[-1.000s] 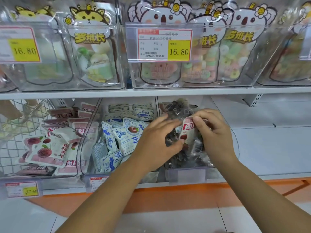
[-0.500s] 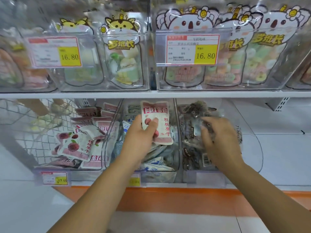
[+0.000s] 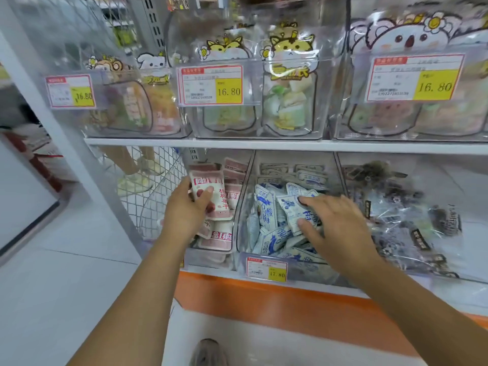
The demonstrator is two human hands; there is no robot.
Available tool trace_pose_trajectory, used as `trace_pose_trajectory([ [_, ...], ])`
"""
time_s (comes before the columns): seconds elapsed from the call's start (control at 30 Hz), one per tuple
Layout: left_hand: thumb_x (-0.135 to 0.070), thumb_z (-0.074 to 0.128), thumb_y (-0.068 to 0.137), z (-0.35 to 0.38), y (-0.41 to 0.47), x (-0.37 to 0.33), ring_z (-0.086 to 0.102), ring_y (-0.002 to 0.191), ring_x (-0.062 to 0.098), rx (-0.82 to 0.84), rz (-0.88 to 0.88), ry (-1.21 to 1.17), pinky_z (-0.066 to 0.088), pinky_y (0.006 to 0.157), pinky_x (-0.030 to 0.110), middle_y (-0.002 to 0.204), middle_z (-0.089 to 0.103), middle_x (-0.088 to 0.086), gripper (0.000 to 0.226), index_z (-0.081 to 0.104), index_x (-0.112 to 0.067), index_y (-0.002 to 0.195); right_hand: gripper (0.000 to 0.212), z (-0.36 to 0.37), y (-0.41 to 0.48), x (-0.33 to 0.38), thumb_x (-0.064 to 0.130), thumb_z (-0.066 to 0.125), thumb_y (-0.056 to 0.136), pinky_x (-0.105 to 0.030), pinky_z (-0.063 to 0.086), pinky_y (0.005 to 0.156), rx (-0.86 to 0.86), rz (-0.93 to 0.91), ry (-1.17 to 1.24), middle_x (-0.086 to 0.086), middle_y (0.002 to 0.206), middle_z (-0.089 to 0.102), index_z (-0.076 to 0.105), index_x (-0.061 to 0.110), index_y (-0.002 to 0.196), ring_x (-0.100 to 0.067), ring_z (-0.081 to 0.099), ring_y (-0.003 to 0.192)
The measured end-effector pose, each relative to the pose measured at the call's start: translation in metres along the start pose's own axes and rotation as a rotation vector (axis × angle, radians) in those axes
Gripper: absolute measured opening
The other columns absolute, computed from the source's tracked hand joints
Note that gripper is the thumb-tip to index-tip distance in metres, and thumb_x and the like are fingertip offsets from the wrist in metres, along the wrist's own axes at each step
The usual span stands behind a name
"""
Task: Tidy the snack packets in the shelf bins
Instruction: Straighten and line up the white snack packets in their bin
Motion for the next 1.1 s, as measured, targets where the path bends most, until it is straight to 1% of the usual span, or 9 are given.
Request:
trace_pose_trajectory([
  [0.07, -0.033, 0.057, 0.093, -0.001, 0.004, 0.002, 0.048, 0.122, 0.027, -0.037, 0.105, 0.254, 0.044, 0.097, 0.040, 0.132, 0.053, 0.005, 0.044, 0.048, -0.016, 0.132, 0.043, 0.001, 0.001, 0.003, 0.044, 0.054, 0.092, -0.037, 0.016, 0.115, 0.013, -0.001, 0.018, 0.006, 0.125, 0.061, 0.053, 0.027, 0.132, -0.014, 0.049, 0.121],
  [0.13, -0.032, 0.058, 0.092, 0.004, -0.003, -0.010, 0.033, 0.135, 0.027, -0.065, 0.229, 0.328, 0.029, 0.111, 0.040, 0.145, 0.042, 0.009, 0.054, 0.043, -0.013, 0.141, 0.041, -0.002, 0.003, 0.005, 0.040, 0.054, 0.093, -0.034, 0.016, 0.115, 0.028, -0.013, 0.096, 0.009, 0.125, 0.059, 0.052, 0.029, 0.133, -0.012, 0.047, 0.121],
  [0.23, -0.033, 0.056, 0.094, 0.027, -0.031, -0.040, 0.030, 0.135, 0.010, 0.064, 0.380, 0.243, 0.021, 0.110, 0.024, 0.145, 0.038, -0.006, 0.049, 0.046, -0.021, 0.140, 0.037, -0.011, 0.000, 0.001, 0.029, 0.052, 0.096, -0.018, 0.020, 0.106, 0.037, 0.001, 0.265, 0.015, 0.123, 0.049, 0.052, 0.028, 0.132, -0.007, 0.039, 0.123],
  [0.33, -0.035, 0.054, 0.095, 0.067, -0.063, -0.068, 0.027, 0.134, 0.000, 0.264, 0.558, 0.232, 0.019, 0.111, 0.019, 0.146, 0.035, -0.016, 0.047, 0.044, -0.028, 0.141, 0.032, -0.023, -0.006, -0.023, 0.017, 0.052, 0.096, -0.014, 0.020, 0.099, -0.044, 0.064, 0.257, 0.004, 0.123, 0.054, 0.058, 0.019, 0.126, -0.014, 0.040, 0.122],
  [0.5, -0.048, 0.043, 0.097, 0.139, -0.085, -0.092, 0.013, 0.143, 0.003, 0.517, 0.636, 0.340, 0.017, 0.116, 0.027, 0.157, 0.014, -0.018, 0.055, 0.027, -0.034, 0.148, 0.033, -0.043, -0.017, -0.093, 0.013, 0.060, 0.088, -0.041, 0.041, 0.096, -0.122, 0.246, 0.030, -0.015, 0.121, 0.055, 0.063, 0.015, 0.121, -0.035, 0.046, 0.118],
  [0.6, -0.052, 0.038, 0.097, 0.169, -0.087, -0.103, 0.007, 0.144, 0.003, 0.523, 0.695, 0.396, 0.015, 0.117, 0.031, 0.159, 0.006, -0.018, 0.059, 0.021, -0.033, 0.151, 0.040, -0.054, -0.015, -0.125, 0.029, 0.068, 0.082, -0.054, 0.042, 0.096, -0.107, 0.256, -0.159, -0.023, 0.126, 0.053, 0.062, 0.022, 0.121, -0.047, 0.041, 0.124],
  [0.73, -0.051, 0.036, 0.098, 0.187, -0.083, -0.105, -0.001, 0.143, 0.001, 0.509, 0.705, 0.403, 0.004, 0.111, 0.020, 0.159, 0.004, -0.017, 0.059, 0.021, -0.031, 0.151, 0.074, -0.046, -0.006, -0.151, 0.069, 0.040, 0.083, -0.053, 0.012, 0.115, 0.153, 0.348, -0.352, -0.021, 0.146, 0.037, 0.028, 0.034, 0.146, -0.041, 0.014, 0.142],
  [0.8, -0.055, 0.036, 0.096, 0.189, -0.080, -0.101, -0.002, 0.143, -0.001, 0.512, 0.688, 0.395, 0.005, 0.112, 0.021, 0.158, 0.001, -0.020, 0.060, 0.021, -0.033, 0.151, 0.078, -0.036, -0.003, -0.152, 0.073, 0.038, 0.080, -0.055, 0.012, 0.113, 0.188, 0.317, -0.382, -0.014, 0.139, 0.048, 0.029, 0.032, 0.146, -0.036, 0.020, 0.141],
  [1.1, -0.066, 0.032, 0.090, 0.179, -0.073, -0.096, -0.005, 0.142, -0.005, 0.573, 0.655, 0.424, 0.009, 0.117, 0.027, 0.157, -0.003, -0.025, 0.071, 0.010, -0.038, 0.151, 0.035, -0.051, -0.019, -0.133, 0.035, 0.051, 0.095, -0.040, 0.035, 0.108, 0.080, 0.159, 0.190, 0.007, 0.118, 0.063, 0.055, 0.034, 0.130, -0.013, 0.052, 0.113],
])
Point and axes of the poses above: each hand's wrist, its own y-axis towards the middle knuckle, its own z-axis out of the palm, x = y × z, the point moved 3 cm from there along y, towards the middle knuckle
